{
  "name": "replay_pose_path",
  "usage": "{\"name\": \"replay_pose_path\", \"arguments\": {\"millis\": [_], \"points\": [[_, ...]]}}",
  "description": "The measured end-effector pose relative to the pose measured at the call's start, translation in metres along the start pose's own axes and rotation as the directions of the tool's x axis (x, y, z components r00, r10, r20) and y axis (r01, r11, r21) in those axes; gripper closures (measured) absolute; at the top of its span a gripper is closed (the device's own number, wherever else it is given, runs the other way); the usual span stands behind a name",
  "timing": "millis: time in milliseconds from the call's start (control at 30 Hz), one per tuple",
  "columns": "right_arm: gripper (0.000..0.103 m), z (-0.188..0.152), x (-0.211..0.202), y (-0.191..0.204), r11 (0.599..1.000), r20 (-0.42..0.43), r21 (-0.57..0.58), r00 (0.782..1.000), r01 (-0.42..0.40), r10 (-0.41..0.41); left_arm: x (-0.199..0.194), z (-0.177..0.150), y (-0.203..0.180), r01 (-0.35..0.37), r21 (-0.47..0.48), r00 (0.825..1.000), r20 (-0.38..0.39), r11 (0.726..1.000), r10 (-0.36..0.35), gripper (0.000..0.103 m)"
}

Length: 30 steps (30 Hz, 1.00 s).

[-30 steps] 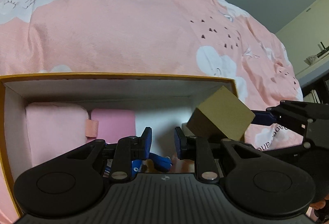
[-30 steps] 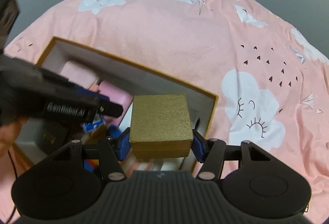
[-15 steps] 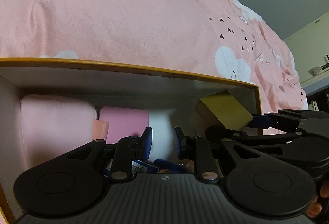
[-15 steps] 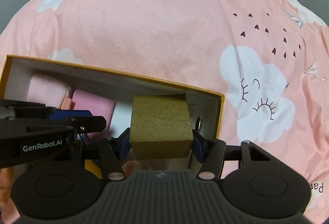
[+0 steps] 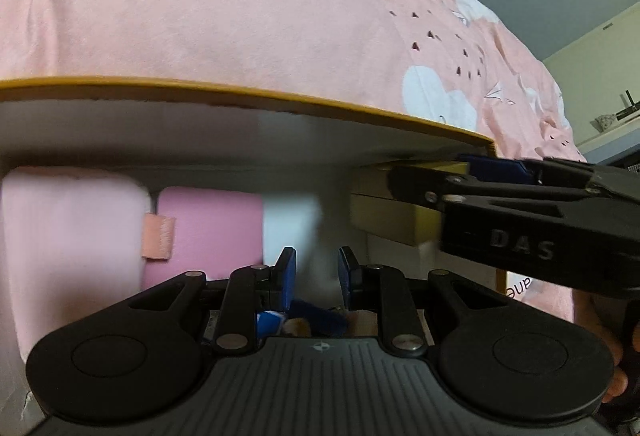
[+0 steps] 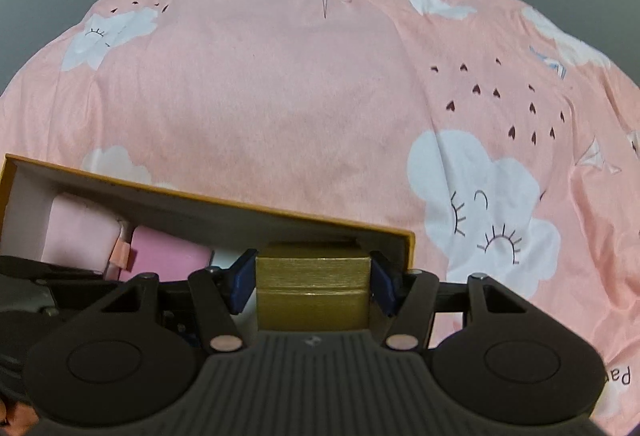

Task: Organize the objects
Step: 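Lower the gold box into the orange box and open the right tool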

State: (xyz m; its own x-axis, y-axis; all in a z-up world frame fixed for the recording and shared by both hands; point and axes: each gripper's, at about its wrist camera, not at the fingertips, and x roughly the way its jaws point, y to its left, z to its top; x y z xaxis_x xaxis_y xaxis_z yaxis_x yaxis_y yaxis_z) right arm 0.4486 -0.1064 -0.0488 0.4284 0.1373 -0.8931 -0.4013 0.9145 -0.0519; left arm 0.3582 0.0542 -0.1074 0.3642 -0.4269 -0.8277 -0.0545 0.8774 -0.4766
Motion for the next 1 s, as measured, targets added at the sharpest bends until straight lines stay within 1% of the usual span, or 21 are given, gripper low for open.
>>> {"name": "replay_pose_path", "arguments": {"millis": [167,300,367,433,767,867,933,967,1000], "points": [[0.043,-0.001,0.000,0.002,0.999,0.019,-0.035,1.000,0.016,-0.015,0.007,0.005,-0.008,0.009,0.016,1.000,0.011,1.000,-0.009,0.079],[0.042,-0.001,-0.006,-0.007,1.000,0.031,-0.002,1.000,0.001,-0.001,0.011,0.006,-0.012,0.037,0.014,0.999,0.015,0.999,-0.037,0.079],[0.042,-0.002,-0.009,-0.009,1.000,0.044,-0.001,0.999,0.004,-0.004,0.011,0.006,-0.015,0.032,0.028,0.999,0.022,0.999,-0.032,0.079],[0.043,-0.003,-0.010,-0.012,1.000,0.047,0.005,0.999,-0.015,0.014,0.012,0.007,-0.018,0.024,0.039,0.999,0.021,0.999,-0.025,0.079],[0.042,-0.004,-0.010,-0.015,0.999,0.067,0.025,0.997,-0.041,0.039,0.018,0.010,-0.021,0.006,0.044,1.000,0.012,0.999,-0.007,0.079],[0.048,-0.004,-0.014,-0.015,0.999,0.076,0.019,0.997,-0.025,0.024,0.021,0.012,-0.022,-0.012,0.048,1.000,0.016,0.999,0.012,0.079],[0.055,-0.004,-0.017,-0.016,1.000,0.085,0.019,0.996,-0.021,0.019,0.024,0.013,-0.023,-0.017,0.049,1.000,0.015,0.999,0.016,0.079],[0.061,-0.005,-0.018,-0.017,1.000,0.090,0.021,0.996,-0.018,0.016,0.026,0.014,-0.023,-0.020,0.050,1.000,0.013,0.999,0.020,0.079],[0.064,-0.006,-0.019,-0.018,1.000,0.096,0.023,0.995,-0.016,0.014,0.028,0.015,-0.024,-0.023,0.049,1.000,0.013,0.999,0.022,0.079]]}}
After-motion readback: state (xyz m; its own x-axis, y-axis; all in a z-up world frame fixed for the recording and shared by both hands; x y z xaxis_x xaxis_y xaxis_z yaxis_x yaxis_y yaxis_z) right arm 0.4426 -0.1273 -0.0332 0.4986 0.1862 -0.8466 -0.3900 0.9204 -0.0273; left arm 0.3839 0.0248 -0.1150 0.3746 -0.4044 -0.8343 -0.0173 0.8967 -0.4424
